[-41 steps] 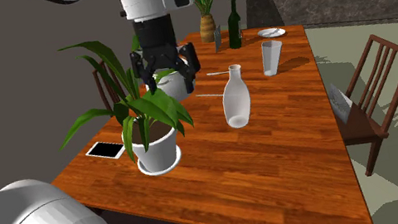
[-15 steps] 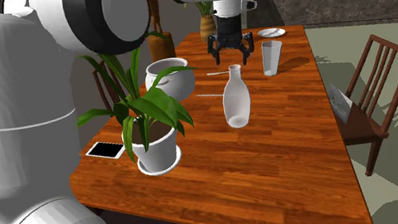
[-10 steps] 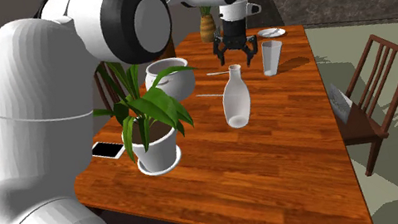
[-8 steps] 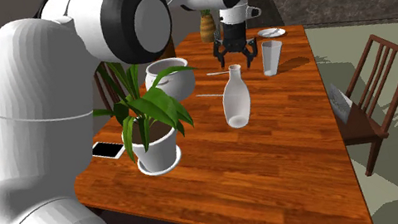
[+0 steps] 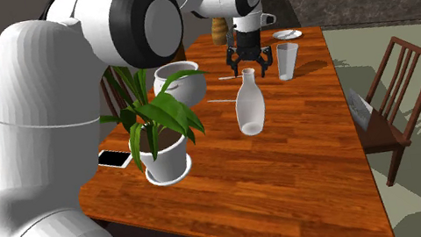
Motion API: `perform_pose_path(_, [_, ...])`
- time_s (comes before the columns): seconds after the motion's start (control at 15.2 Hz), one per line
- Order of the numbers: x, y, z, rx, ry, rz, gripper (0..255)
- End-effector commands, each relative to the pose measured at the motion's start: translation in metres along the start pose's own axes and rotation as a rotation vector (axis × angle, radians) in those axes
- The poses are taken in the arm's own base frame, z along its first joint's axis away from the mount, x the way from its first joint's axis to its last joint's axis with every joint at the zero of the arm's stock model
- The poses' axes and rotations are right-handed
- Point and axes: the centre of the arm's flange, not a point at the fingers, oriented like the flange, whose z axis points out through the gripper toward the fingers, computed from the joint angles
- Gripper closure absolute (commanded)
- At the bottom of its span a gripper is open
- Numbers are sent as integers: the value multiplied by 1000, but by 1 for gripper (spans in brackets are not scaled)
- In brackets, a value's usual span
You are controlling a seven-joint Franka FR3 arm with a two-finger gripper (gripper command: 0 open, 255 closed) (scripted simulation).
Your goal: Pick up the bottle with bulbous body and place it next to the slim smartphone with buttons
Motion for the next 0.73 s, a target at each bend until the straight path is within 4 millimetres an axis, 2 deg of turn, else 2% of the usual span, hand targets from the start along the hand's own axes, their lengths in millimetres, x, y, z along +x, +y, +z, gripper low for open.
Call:
perform_pose_path(0.0, [0,0,0,0,0,0,0])
perform_pose_path(0.07, [0,0,0,0,0,0,0])
perform_pose_path(0.13, [0,0,0,0,0,0,255])
perform_pose_path(0.66, [0,0,0,0,0,0,255])
